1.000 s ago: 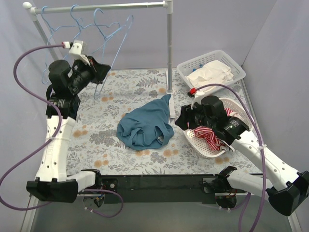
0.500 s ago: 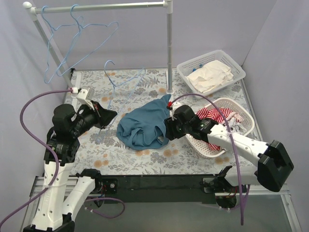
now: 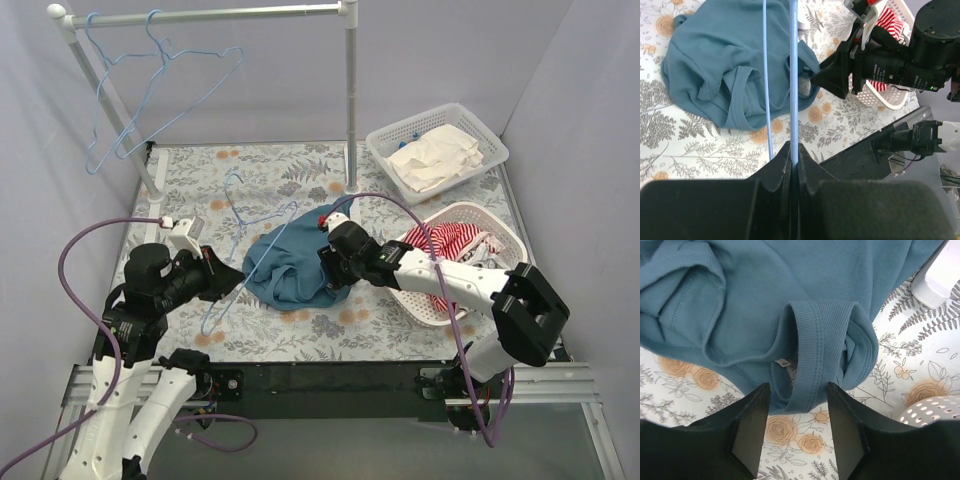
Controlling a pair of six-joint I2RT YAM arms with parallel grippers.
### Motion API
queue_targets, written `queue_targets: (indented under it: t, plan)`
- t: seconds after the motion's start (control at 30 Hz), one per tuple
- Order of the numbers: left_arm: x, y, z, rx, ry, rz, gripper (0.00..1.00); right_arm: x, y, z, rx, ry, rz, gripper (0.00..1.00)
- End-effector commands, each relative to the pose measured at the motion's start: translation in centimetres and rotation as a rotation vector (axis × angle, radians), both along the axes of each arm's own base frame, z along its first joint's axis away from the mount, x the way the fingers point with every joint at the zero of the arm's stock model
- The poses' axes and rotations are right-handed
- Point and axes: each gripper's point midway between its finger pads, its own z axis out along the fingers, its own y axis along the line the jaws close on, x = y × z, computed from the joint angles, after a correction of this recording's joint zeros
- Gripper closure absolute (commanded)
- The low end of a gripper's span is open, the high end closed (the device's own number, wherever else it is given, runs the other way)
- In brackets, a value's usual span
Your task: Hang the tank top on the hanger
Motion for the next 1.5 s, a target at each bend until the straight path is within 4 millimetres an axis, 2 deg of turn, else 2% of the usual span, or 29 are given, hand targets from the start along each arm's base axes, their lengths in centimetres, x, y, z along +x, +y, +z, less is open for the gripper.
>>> queue_targets:
  t: [0.0,0.13,0.17,0.27,0.3,0.47,0.97,1.2,1.33,1.47]
  plan:
    - [-1.7,0.7,-0.5,0.025,0.082,0.038,1.0,1.8,0.4,1.0,-0.038,-0.079,-0.022,0.47]
    - [-3.0,0.4,0.1,0.044,0.12,0.002,1.0,2.8,-0.9,0.8,-0.115,-0.118,-0.071,0.59]
    - [-3.3,0.2,0.1,0.044,0.131,-0.013,1.0,3.1,-1.5,0.8,-0.144,-0.131,-0.092,0.7]
    - [-4.5,-0.7,0.1,0.052,0.165,-0.086,1.0,3.5,-1.9,1.5,-0.15,-0.157,-0.115,0.83]
    - [-5.2,-1.2,0.0,0.056,0.183,-0.131,1.0,3.5,-1.9,1.6,-0.147,-0.16,-0.114,0.86]
    - [-6.7,-2.5,-0.4,0.065,0.228,-0.239,1.0,4.0,-1.5,2.7,-0.126,-0.17,-0.129,0.95]
    - [-5.9,-4.9,-1.1,0.029,0.22,-0.362,1.0,4.0,-1.2,6.8,-0.03,-0.213,-0.13,0.96]
    - [-4.0,-6.5,-1.8,-0.003,0.167,-0.394,1.0,3.6,0.0,8.9,0.043,-0.218,-0.085,0.97]
    - [-3.1,-7.7,-1.5,-0.035,0.107,-0.443,1.0,3.4,0.6,11.2,0.099,-0.247,-0.044,0.97]
    - [-2.5,-8.3,-2.4,-0.03,0.094,-0.478,1.0,3.6,1.3,14.9,0.166,-0.302,-0.015,0.97]
